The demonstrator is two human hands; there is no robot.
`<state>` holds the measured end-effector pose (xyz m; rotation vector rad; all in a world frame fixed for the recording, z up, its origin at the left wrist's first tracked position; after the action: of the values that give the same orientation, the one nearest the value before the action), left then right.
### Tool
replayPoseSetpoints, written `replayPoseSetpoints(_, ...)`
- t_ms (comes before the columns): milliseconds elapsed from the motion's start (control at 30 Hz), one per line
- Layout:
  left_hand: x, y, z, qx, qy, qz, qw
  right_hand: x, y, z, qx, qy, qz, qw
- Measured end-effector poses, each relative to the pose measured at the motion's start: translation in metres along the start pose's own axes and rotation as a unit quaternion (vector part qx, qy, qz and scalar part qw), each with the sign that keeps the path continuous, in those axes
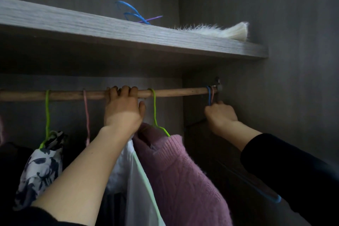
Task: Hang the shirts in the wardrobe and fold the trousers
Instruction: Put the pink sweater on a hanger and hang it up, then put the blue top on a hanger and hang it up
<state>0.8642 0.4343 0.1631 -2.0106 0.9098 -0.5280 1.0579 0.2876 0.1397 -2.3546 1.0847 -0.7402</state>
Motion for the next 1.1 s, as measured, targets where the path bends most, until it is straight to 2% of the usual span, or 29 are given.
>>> replayPoseSetpoints(100, -0.001, -0.001, 0.0, 0.002, 0.004, 0.001, 1.0, 0.003, 0.0, 0.0, -0.015, -0.018, 0.002, 1.0)
replayPoseSetpoints(233, -0.002, 0.0, 0.001, 0.009, 0.008, 0.004, 1.0, 0.004, 0.003, -0.005, 0.022, -0.091, 0.01, 0.996)
replayPoseSetpoints(333, -0.003, 0.0, 0.003, 0.011, 0.008, 0.004, 1.0, 0.007, 0.004, -0.005, -0.009, -0.163, 0.024, 0.986)
replayPoseSetpoints(467, -0.003, 0.0, 0.003, 0.015, 0.006, 0.004, 1.0, 0.007, 0.004, -0.012, -0.011, -0.311, 0.037, 0.95)
replayPoseSetpoints(633, -0.004, 0.0, 0.002, 0.011, 0.0, 0.004, 1.0, -0.009, 0.003, -0.023, 0.009, -0.435, 0.051, 0.899)
replayPoseSetpoints(767, -0.002, 0.0, 0.001, -0.002, -0.008, 0.005, 1.0, -0.024, -0.003, -0.026, 0.028, -0.468, 0.052, 0.882)
replayPoseSetpoints(900, -0.002, 0.0, 0.002, -0.008, -0.017, 0.009, 1.0, -0.04, 0.0, -0.019, 0.007, -0.488, 0.043, 0.872)
replayPoseSetpoints(1100, -0.001, 0.009, -0.002, -0.036, 0.023, 0.008, 0.999, -0.033, 0.052, -0.013, -0.018, -0.548, 0.065, 0.834)
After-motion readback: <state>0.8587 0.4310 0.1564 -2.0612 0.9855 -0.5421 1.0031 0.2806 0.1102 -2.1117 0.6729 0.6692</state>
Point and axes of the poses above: each hand's wrist, its own y-axis away from the middle knuckle, its own z-axis out of the palm, x = y × z, the point moved 5 cm from there along -y, towards the middle knuckle, and after that the axes turned 1 degree about -x, right-handed, at the moved point
